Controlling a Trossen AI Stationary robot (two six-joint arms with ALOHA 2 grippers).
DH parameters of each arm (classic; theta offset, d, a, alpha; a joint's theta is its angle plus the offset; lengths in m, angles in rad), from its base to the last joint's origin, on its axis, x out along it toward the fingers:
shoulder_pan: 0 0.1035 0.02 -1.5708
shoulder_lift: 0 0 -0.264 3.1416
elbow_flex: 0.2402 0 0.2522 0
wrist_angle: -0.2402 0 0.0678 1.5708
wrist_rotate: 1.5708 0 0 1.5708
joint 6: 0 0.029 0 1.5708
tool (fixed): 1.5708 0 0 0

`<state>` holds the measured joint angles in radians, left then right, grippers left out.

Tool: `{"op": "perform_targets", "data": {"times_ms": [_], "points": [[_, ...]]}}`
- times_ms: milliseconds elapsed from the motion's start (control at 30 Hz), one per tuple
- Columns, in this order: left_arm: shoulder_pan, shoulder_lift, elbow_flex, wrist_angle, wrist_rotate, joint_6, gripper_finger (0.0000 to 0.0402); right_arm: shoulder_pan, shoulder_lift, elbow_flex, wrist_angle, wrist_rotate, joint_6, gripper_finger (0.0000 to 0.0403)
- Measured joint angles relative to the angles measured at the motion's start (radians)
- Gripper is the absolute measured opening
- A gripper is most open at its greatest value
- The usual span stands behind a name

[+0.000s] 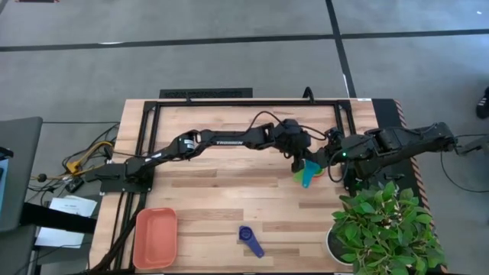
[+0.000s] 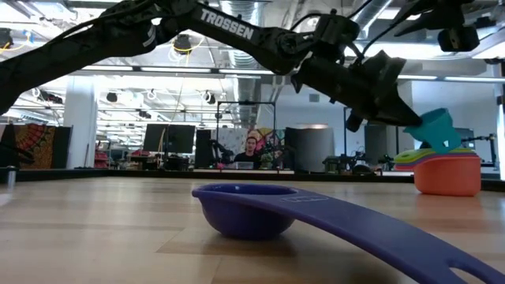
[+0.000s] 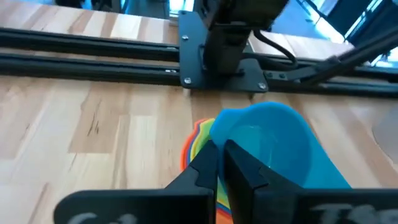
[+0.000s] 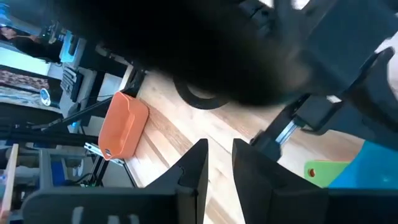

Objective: Nest measuring cups in basket
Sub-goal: Stack the light blue measuring cup on top of the green measuring cup

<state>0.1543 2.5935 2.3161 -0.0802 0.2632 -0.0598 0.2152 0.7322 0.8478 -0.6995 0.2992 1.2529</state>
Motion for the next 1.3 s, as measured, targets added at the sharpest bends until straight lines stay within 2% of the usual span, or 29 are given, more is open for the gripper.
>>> {"op": "perform_targets", "data": {"times_ms": [300,633,833,967,1100,1300], "points": [[-0.001,0.0,0.0,-0.004,-0.044,-0.022,0.0005,0.001,0.0,0.0,-0.001,-0.005,0.004,0.0097],[-0.001,0.0,0.001,-0.008,0.0,-0.032,0.009,0.001,0.0,0.0,-0.001,-0.008,0.002,0.0097],[0.009,-0.002,0.001,-0.059,0.024,-0.107,0.0118,0.002,0.0,0.0,-0.012,-0.014,-0.004,0.0097],[0.031,-0.038,0.001,-0.227,0.053,-0.152,0.0117,0.025,0.001,0.0,-0.144,-0.034,0.029,0.0097],[0.049,-0.09,0.004,-0.413,0.009,-0.09,0.0098,0.062,0.021,0.0,-0.333,-0.08,0.119,0.0097],[0.059,-0.089,0.003,-0.519,0.0,-0.066,0.0058,0.137,0.116,-0.03,-0.552,-0.199,0.182,0.0081]]}}
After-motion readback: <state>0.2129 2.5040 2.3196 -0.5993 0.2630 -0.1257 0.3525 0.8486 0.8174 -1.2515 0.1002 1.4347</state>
